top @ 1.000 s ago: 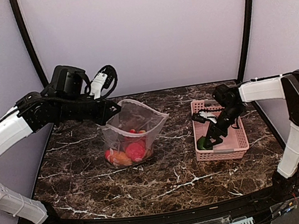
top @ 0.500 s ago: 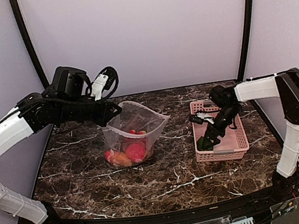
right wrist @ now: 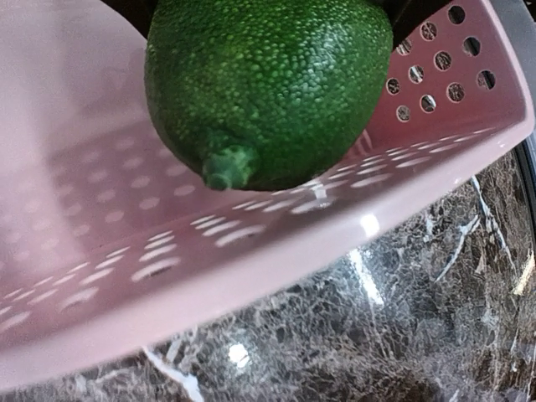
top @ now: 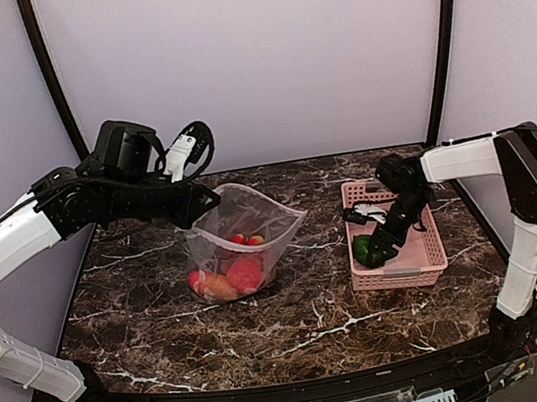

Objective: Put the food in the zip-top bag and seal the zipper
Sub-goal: Pick up the fake fruit from the bin.

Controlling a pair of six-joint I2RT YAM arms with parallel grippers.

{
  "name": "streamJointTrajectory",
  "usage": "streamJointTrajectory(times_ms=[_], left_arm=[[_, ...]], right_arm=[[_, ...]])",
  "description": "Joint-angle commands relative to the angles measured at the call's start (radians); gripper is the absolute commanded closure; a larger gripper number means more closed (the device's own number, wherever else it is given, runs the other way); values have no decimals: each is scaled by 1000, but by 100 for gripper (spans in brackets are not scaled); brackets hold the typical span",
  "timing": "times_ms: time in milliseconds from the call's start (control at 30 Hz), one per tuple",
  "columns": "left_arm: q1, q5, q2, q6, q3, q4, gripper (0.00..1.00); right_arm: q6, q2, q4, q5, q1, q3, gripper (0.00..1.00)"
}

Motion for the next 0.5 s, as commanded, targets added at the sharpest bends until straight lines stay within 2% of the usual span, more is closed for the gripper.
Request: streamJointTrajectory(times_ms=[0,167,467], left_arm=[[3,18,-7,-11,-23,14,99],[4,19,-7,-17,-25,16,99],[4,11,1,-24,-18,29,99]], right_arm=[[5,-98,4,16,3,35,42],[-5,-148,-8,35,1,54,49],[-26,-292,-113,-22,18,269,50]])
